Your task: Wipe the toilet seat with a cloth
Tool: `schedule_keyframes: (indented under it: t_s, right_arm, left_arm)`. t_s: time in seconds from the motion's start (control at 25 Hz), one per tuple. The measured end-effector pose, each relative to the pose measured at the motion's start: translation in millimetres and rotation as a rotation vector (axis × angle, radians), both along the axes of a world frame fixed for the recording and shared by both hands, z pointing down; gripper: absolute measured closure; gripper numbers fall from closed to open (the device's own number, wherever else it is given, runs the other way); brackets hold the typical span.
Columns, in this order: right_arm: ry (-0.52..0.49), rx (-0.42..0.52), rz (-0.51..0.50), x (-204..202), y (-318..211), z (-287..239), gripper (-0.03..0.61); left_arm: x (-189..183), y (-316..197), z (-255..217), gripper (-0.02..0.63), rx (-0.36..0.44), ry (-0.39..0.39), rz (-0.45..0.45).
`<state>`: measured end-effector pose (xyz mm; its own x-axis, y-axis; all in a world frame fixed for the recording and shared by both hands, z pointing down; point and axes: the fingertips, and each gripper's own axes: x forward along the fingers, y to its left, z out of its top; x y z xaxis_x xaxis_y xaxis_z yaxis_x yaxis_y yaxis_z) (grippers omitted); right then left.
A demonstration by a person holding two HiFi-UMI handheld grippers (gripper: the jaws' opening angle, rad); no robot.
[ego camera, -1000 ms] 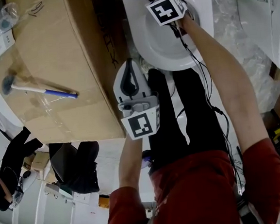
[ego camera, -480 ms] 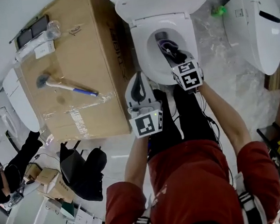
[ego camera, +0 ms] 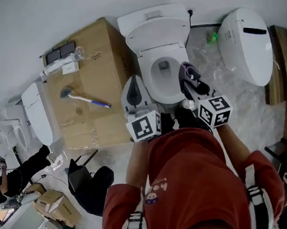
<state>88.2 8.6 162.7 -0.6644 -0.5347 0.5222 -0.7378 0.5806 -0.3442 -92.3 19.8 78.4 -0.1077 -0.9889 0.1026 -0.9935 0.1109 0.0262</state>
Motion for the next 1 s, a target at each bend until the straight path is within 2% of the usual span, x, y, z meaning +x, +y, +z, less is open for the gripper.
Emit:
schedule_keyframes:
  t_s: [0.12,0.4,0.52,0.68,1.0]
  right_arm:
    - [-0.037,0.166,0.053,14.3,-21.2,-66.1,0.483]
    - [-0.104,0.624,0.123,30.8,-50.0,-212.8,0.483]
    - [-0.1,0.757,0.167,43.0,-54.9,-249.8,0.483]
    - [-0.096,0.817,0.194,50.4,-60.3,-269.5,0.483]
    - [-0.129,0.789,0.2,57.3,-65.5,-268.3,0.483]
  left_arm:
    - [1.8,-8.2,-49.2,0.6,0.061,-0.041,0.032]
    - [0.3,-8.6,-136.1,0.6,0.155,-0.077,0.065]
    - [2.3,-9.1,-166.1,0.6,0.204,-0.086,0.071]
    - [3.3,-8.3,-189.1,0.6,0.266,-0.123,0.068]
    - [-0.9,-7.2,-183.8,0.6,0.263,-0.112,0.061]
